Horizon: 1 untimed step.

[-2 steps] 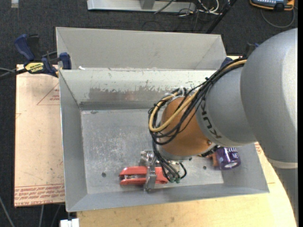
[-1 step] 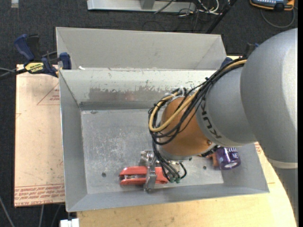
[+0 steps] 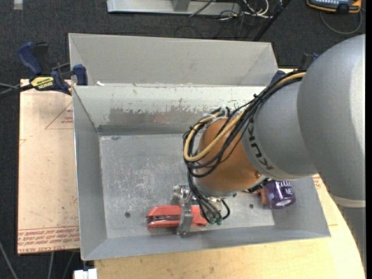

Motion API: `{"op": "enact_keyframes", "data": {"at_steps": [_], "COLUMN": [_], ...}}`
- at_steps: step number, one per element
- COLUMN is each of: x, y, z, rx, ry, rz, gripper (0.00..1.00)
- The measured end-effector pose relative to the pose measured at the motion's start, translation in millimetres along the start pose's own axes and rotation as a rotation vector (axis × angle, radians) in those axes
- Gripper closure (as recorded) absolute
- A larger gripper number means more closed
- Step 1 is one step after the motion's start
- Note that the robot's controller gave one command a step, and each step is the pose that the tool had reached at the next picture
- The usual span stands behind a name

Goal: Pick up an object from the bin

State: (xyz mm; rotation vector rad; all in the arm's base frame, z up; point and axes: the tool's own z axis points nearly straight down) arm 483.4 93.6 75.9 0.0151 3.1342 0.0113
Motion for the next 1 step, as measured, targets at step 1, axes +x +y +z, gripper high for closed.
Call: {"op": "enact_keyframes", "data": {"at_steps": [1], "x": [0.7], "y": [-0.3], "z": [-13.2], "rx": [0.001], "ry": [0.002], "rz": [0.000], "gripper": [1.00]}}
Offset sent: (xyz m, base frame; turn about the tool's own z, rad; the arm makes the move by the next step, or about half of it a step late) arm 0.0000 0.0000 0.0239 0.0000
